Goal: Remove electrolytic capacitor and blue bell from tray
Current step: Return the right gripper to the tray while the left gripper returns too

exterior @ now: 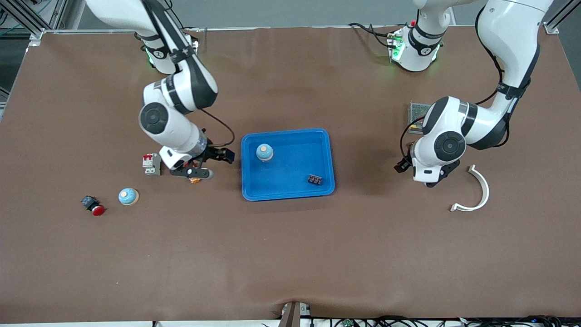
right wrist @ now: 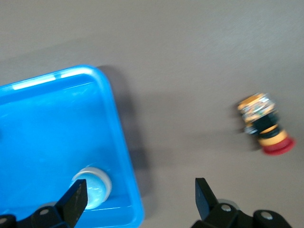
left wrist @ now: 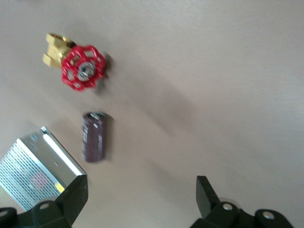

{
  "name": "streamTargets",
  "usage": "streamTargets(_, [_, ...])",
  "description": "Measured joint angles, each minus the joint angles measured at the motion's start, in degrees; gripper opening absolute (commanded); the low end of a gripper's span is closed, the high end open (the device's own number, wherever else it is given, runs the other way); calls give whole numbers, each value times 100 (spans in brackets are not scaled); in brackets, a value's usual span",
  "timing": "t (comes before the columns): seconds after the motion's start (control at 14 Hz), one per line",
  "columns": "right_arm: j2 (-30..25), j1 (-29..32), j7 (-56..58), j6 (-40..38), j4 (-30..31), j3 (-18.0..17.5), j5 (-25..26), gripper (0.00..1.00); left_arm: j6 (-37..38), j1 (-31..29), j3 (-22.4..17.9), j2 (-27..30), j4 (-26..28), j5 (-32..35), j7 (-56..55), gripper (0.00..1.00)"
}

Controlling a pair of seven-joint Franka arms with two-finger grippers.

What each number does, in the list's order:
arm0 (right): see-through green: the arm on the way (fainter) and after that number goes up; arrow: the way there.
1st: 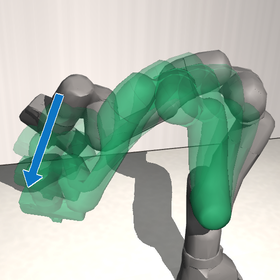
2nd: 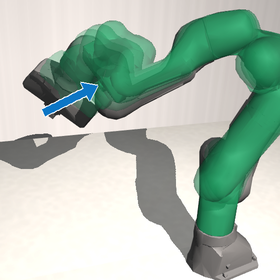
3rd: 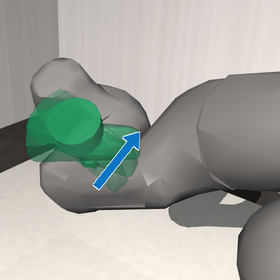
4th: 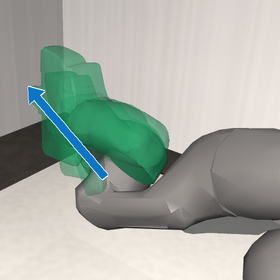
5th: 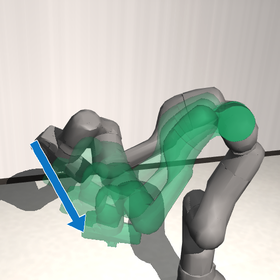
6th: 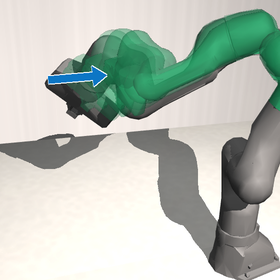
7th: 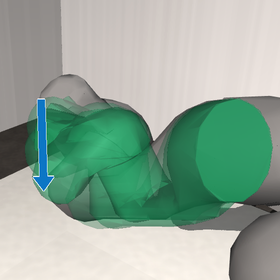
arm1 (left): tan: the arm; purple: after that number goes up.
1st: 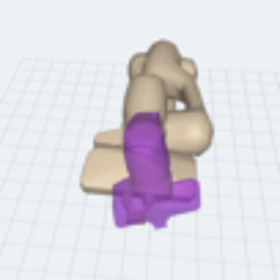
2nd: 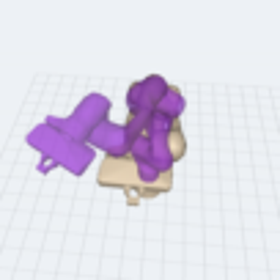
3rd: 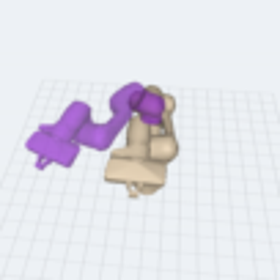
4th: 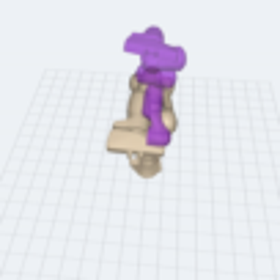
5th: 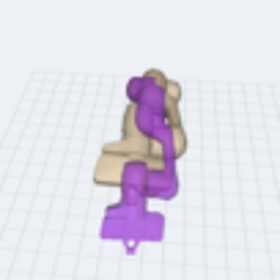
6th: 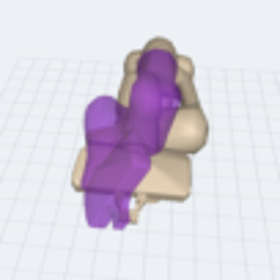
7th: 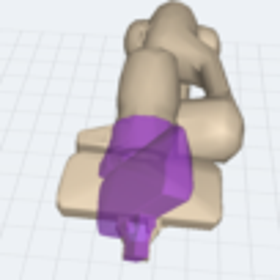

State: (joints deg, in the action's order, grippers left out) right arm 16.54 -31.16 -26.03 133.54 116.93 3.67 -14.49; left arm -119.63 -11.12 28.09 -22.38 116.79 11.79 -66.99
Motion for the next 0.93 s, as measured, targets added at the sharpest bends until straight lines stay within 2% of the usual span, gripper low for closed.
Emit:
streamTargets(0.36, [193, -773, -825, 443, 91, 2, 0, 100, 1, 632, 78, -250, -628, -368, -1598, 100])
streamTargets(0.64, [636, -1234, -1223, 1256, 265, 6, 1, 100, -87, 1326, 84, -891, -1421, -391, -2779, 100])
streamTargets(0.93, [1011, -1362, -1367, 1688, 288, 13, 1, 100, -519, 1718, 82, -1462, -1961, -391, -3610, 100])
